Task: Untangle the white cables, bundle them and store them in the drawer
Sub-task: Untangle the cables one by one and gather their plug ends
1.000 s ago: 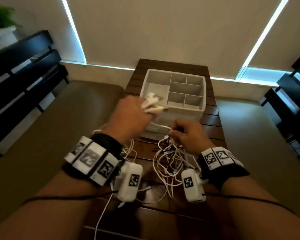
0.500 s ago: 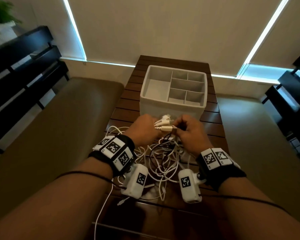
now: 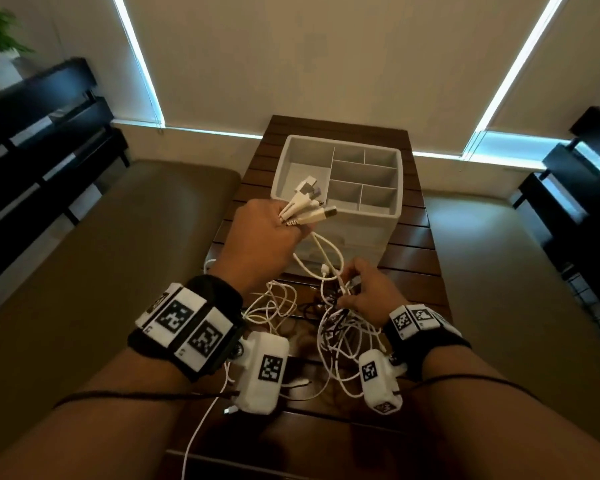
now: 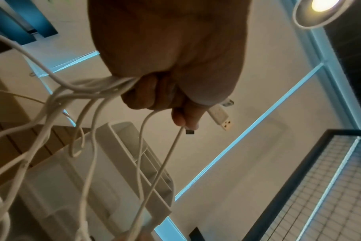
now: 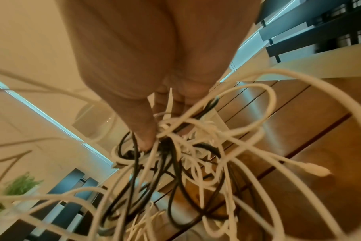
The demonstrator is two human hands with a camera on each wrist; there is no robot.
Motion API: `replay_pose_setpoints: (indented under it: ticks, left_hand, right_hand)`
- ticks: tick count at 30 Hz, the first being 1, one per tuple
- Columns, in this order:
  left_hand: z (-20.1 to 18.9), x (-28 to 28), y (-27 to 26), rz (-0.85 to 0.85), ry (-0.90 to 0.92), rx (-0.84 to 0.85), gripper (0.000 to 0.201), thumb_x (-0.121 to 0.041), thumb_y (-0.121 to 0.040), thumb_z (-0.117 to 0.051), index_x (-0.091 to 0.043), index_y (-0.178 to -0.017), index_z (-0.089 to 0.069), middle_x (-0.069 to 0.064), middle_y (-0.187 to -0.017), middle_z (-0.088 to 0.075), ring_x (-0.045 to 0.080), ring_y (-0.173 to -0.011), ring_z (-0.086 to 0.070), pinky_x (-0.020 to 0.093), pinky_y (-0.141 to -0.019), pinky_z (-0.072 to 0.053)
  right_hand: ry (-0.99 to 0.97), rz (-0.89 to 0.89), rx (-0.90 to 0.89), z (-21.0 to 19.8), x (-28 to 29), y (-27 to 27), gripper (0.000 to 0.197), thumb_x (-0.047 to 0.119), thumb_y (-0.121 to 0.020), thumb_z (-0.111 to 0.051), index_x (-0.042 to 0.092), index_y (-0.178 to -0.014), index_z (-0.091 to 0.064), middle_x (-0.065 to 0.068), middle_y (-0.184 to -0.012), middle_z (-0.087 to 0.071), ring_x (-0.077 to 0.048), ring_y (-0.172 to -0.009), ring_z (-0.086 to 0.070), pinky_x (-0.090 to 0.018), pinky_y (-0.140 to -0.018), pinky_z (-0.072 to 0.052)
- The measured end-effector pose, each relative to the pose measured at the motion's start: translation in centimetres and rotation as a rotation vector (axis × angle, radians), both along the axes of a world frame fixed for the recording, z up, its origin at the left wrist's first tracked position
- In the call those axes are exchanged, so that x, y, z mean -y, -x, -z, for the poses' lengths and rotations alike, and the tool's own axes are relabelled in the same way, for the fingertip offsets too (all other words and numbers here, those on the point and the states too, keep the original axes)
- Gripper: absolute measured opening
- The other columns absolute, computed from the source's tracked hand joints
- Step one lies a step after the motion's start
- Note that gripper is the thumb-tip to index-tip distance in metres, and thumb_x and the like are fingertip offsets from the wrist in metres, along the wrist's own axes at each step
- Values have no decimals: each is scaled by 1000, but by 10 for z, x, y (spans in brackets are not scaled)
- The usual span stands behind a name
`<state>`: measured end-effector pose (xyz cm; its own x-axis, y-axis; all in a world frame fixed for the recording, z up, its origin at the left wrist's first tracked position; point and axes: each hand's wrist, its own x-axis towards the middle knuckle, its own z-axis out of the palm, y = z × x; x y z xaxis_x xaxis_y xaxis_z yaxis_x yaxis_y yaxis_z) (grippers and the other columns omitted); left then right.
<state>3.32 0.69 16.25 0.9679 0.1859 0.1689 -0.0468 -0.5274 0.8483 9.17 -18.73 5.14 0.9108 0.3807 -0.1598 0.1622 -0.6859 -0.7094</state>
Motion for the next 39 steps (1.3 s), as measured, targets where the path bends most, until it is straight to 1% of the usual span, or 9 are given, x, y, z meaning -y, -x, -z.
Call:
replay_pose_setpoints:
  ticks: [6,13,17,20,24,28,32,35,39]
  left_hand:
    - [5,-31,-3,-96,-377,-4,15,-18,-88,-62,-13,-75,-68,-6,-55,-46,24,-57,-49,27,-57,-31]
    - [22,-41,-14,-207,-260,-112,10,-20,-89,-63,-19,-87,-72,-7,-58,-54,11,-54,-53,22,-47,-34]
    - [21,-25,-14,-55,-192,-115,19,-27,-89,-67,-17,-72,-68,-5,-57,-56,12,-51,-51,22,-47,-35]
    - [19,-1,-13,129,-293,-123,29,-30,-89,-66,-25,-62,-58,-10,-56,-50,6,-51,-45,21,-49,-32]
    - [16,23,-11,264,-184,-119,13,-27,-89,-68,-20,-79,-67,-9,-58,-54,-1,-47,-46,17,-48,-34]
    - [11,21,-12,283,-193,-103,18,-32,-86,-69,-15,-88,-73,1,-70,-68,11,-61,-61,30,-59,-49]
    - [11,15,-12,280,-199,-113,21,-34,-85,-71,-16,-94,-75,3,-75,-70,13,-61,-61,29,-56,-45]
    - [8,4,-16,164,-153,-85,20,-31,-83,-74,-16,-95,-75,3,-76,-71,7,-58,-60,23,-55,-44]
    - [-8,-50,-26,-373,-50,10,24,-17,-88,-65,2,-101,-70,21,-94,-70,34,-89,-67,35,-64,-46]
  right_hand:
    - [-340,249,-9,5,15,10,69,-5,-58,-83,34,-100,-46,-8,-113,-56,-21,-79,-64,-30,-64,-57]
    - [-229,284,159,11,33,20,19,18,-74,-81,22,-77,-62,0,-80,-65,-10,-70,-64,-16,-59,-49]
    - [-75,234,77,19,28,23,17,28,-86,-67,20,-72,-64,1,-73,-65,-12,-67,-62,-24,-61,-47]
    - [-118,135,10,19,18,31,20,18,-76,-77,31,-83,-64,8,-85,-65,-6,-77,-61,-18,-65,-45]
    - [-40,22,-45,27,-8,38,27,42,-71,-79,30,-92,-67,10,-90,-63,-1,-79,-59,-18,-65,-47]
    - [-113,72,-66,35,-26,38,11,40,-78,-73,32,-81,-66,10,-79,-65,-9,-76,-63,-32,-74,-55]
    - [-150,108,-20,29,-34,36,8,39,-84,-68,36,-77,-70,9,-72,-68,-11,-72,-65,-29,-69,-52]
    - [-56,106,1,23,-30,34,18,34,-91,-60,26,-78,-71,9,-65,-61,-11,-65,-59,-25,-63,-42]
    - [-21,165,-91,20,5,27,29,20,-90,-60,17,-62,-64,1,-55,-62,-13,-54,-60,-30,-60,-50]
